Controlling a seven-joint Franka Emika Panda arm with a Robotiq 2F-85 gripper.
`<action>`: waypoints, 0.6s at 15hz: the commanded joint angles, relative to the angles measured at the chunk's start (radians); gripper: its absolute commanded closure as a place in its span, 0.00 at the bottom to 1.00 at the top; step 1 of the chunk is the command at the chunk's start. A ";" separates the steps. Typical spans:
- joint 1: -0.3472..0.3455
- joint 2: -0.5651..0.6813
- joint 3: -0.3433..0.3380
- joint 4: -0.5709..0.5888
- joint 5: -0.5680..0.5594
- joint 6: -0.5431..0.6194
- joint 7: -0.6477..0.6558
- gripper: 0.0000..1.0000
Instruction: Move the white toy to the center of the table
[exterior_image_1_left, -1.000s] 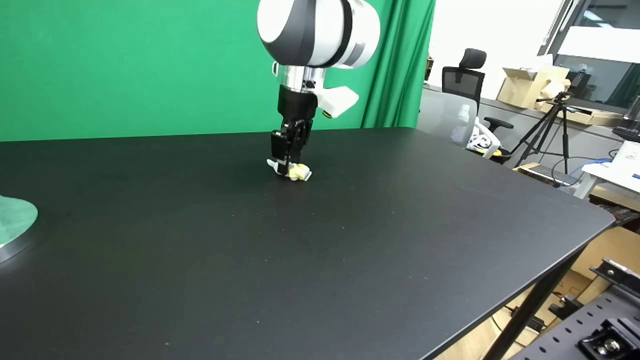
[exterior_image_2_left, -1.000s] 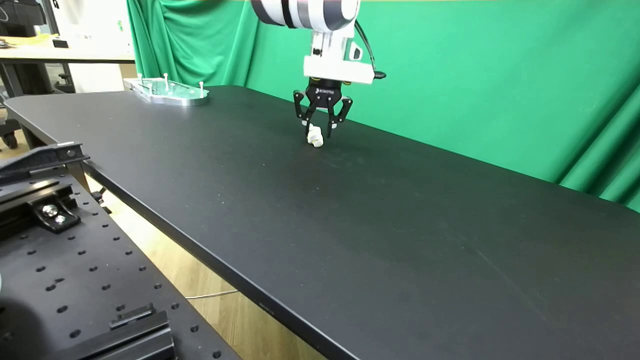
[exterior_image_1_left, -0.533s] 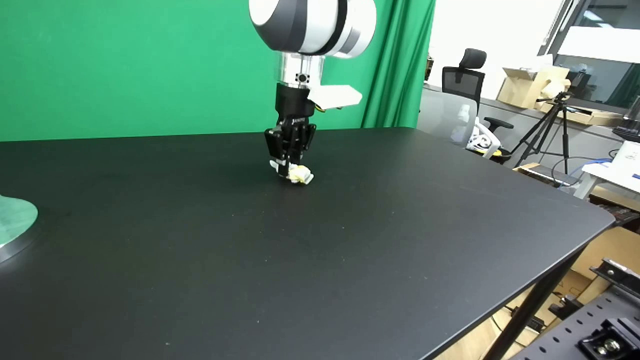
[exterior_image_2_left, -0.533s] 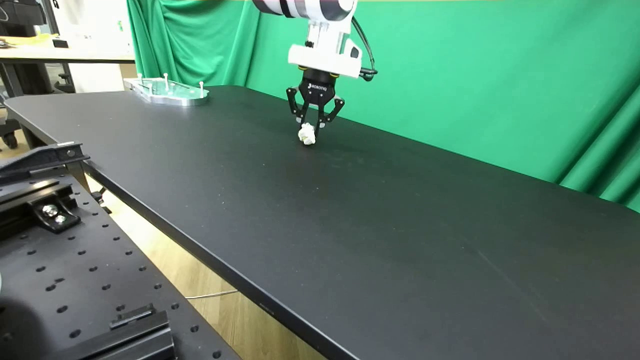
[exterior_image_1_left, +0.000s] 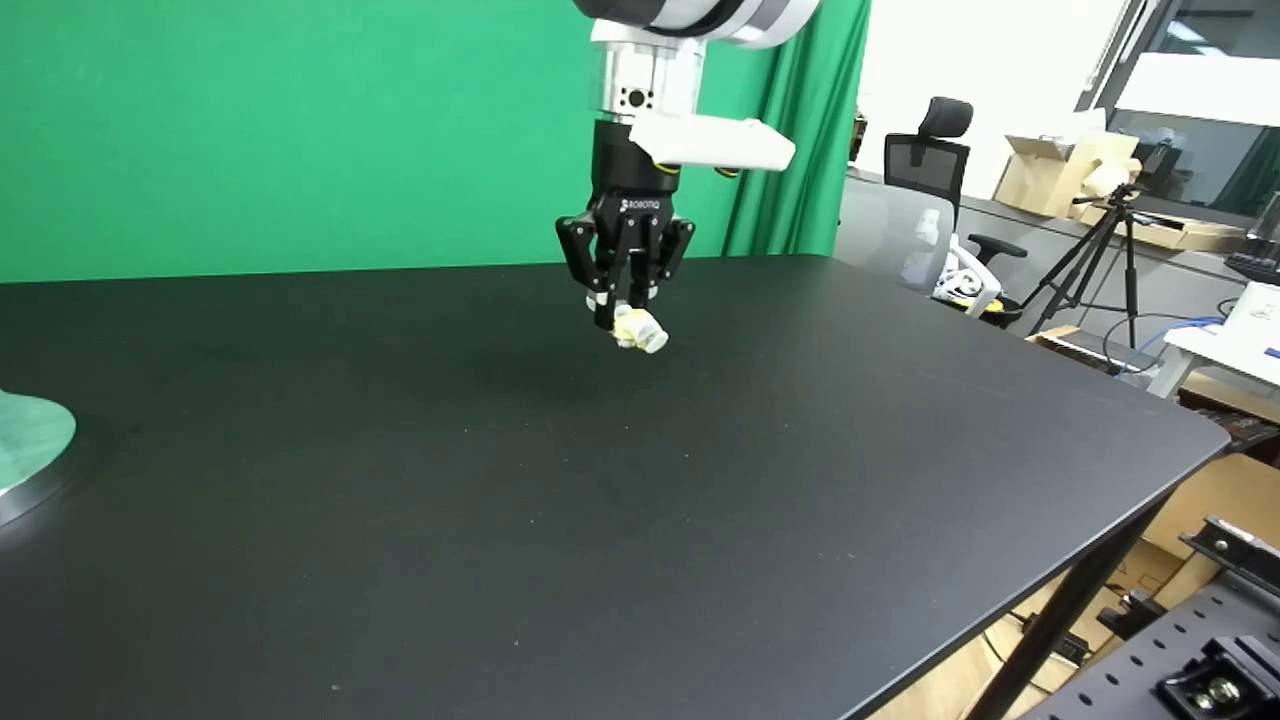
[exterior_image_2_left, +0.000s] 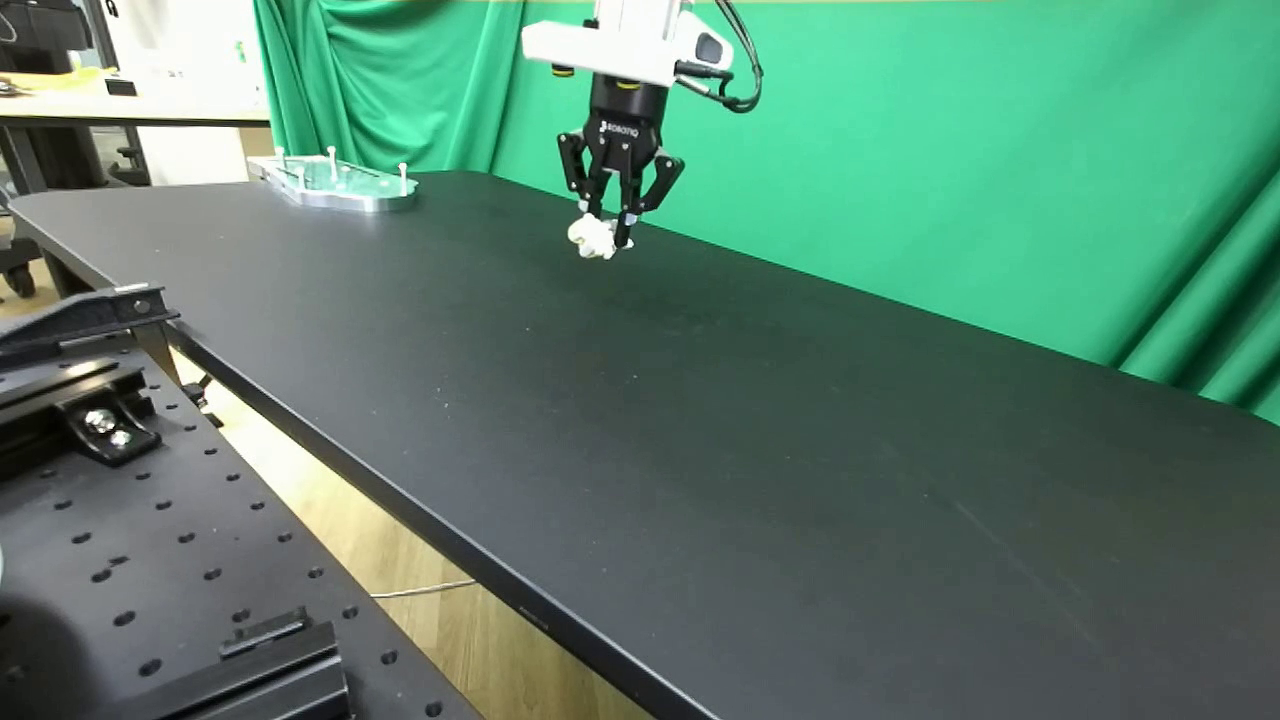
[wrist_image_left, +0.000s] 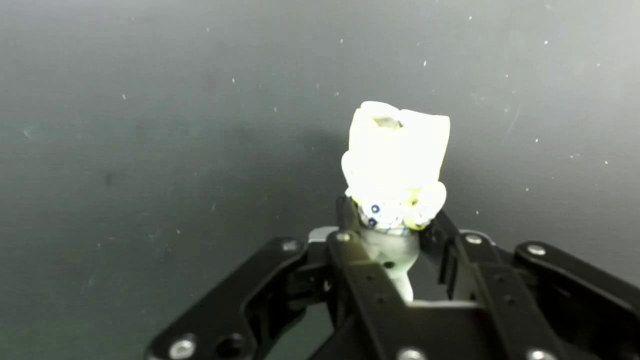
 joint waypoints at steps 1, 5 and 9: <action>0.012 -0.108 -0.050 -0.155 0.010 0.055 0.129 0.90; -0.028 -0.113 -0.084 -0.226 0.058 0.129 0.147 0.90; -0.070 -0.088 -0.120 -0.235 0.099 0.187 0.137 0.90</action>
